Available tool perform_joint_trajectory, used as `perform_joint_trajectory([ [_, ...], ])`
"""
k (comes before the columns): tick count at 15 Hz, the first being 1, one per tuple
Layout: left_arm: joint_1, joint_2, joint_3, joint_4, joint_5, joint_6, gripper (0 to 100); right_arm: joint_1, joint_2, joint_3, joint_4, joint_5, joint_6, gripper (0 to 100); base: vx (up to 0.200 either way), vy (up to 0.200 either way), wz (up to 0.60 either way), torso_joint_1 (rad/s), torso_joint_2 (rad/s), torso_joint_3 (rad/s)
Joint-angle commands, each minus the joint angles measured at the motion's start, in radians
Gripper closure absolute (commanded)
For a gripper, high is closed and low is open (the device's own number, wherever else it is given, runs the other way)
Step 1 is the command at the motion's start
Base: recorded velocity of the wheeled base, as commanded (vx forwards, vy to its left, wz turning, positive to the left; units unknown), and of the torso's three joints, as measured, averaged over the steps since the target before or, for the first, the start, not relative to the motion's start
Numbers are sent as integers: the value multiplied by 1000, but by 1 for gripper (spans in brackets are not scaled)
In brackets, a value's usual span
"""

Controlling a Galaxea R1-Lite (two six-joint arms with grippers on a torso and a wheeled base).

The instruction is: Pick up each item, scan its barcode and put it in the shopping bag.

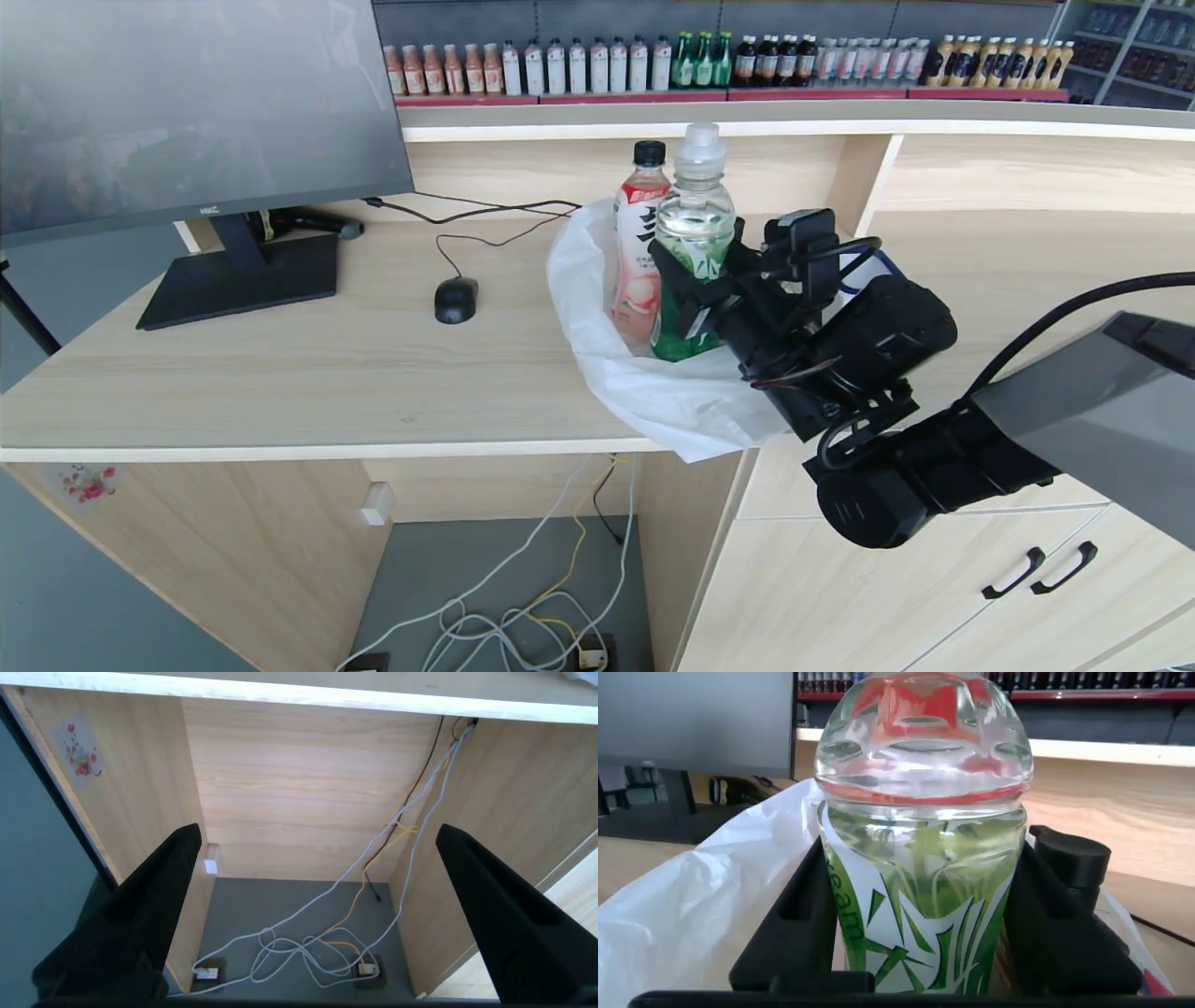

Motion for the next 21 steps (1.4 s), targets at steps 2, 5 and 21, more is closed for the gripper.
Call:
perform_joint_trajectory([
  [2,0,0,0,0,0,0,0,-3,-3,24,-1,0,-1,100,0,0,0,0,0,0],
  [5,0,0,0,0,0,0,0,-1,-9,38,-1,0,-1,100,0,0,0,0,0,0],
  [21,0,0,0,0,0,0,0,5,-35,93,-1,-2,2,0,0,0,0,0,0,0],
])
